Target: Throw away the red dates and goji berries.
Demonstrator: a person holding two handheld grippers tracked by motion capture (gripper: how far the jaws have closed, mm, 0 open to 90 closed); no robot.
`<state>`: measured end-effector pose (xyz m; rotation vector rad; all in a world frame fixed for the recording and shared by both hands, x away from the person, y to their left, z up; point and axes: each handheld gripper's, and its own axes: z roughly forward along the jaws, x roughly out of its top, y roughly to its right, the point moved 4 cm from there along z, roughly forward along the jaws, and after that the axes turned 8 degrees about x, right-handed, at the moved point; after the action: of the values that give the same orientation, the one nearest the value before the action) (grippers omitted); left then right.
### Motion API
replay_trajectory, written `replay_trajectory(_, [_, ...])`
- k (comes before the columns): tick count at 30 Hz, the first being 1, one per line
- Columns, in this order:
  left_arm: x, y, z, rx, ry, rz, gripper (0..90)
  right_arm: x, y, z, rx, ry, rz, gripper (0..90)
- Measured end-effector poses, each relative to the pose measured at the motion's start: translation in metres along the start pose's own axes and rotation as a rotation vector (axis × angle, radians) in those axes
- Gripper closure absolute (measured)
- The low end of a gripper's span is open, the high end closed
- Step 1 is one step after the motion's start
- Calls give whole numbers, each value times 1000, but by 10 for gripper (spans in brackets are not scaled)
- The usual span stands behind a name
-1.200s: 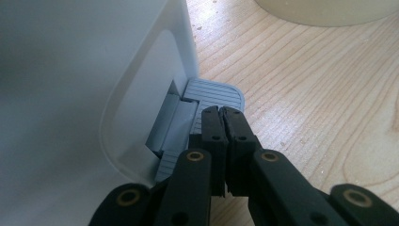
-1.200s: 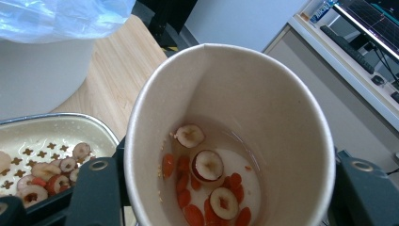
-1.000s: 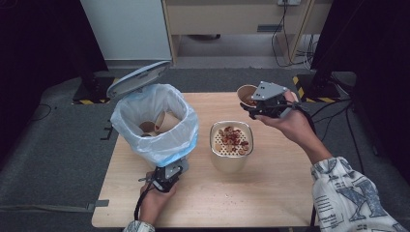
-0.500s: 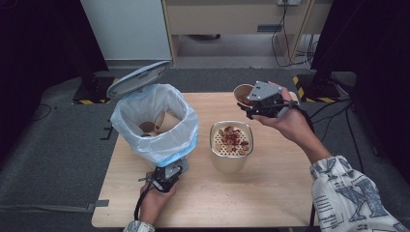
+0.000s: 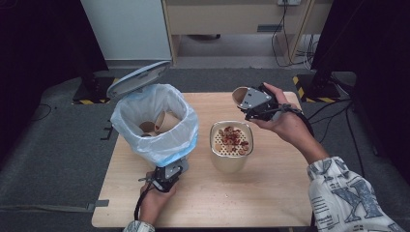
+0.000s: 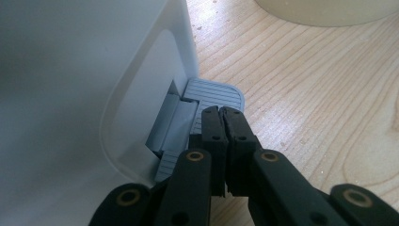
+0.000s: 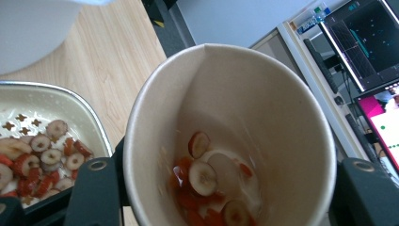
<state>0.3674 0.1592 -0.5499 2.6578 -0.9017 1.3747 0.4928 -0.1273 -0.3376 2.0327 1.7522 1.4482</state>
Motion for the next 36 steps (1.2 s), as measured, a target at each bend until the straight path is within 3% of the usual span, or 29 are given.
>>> replay_trajectory(2, [0,-1,0,-2,2,14,875,0,0,0,-3,-2,-5,367])
replay_trajectory(3, [0,0,0,0,0,0,874,0,-1,1,-8,-4,-7,367])
replay_trajectory(8, [0,0,0,-2,-1,2,875,4,-3,2,-20,-21,-46,367])
replay_trajectory(11, [0,0,0,-1,-1,-1,874,4,-2,3,-11,-18,-34,367])
replay_trajectory(17, [0,0,0,4,-2,-10,875,6,-5,3,-9,-21,-56,367])
replay_trajectory(18, [0,0,0,6,-1,5,875,6,-5,2,-12,-23,-60,367])
replay_trajectory(20, [-1,3,-1,13,-9,-52,875,6,-4,0,-19,-27,-73,367])
replay_trajectory(23, [-1,3,-1,10,-8,-41,875,7,-4,-2,-25,-32,-82,367])
replay_trajectory(26, [0,0,0,0,-5,0,874,7,-3,-5,-33,-42,-103,369])
replay_trajectory(28, [0,0,0,0,-5,0,874,7,-3,-6,-44,-53,-116,370])
replay_trajectory(29, [1,-2,0,-11,-1,36,874,7,-3,-6,-44,-53,-116,370])
replay_trajectory(30, [1,-2,0,-11,-1,37,874,6,-4,-6,-49,-67,-142,371])
replay_trajectory(36, [0,0,-1,7,-17,-3,874,7,-6,-6,-66,-100,-196,374])
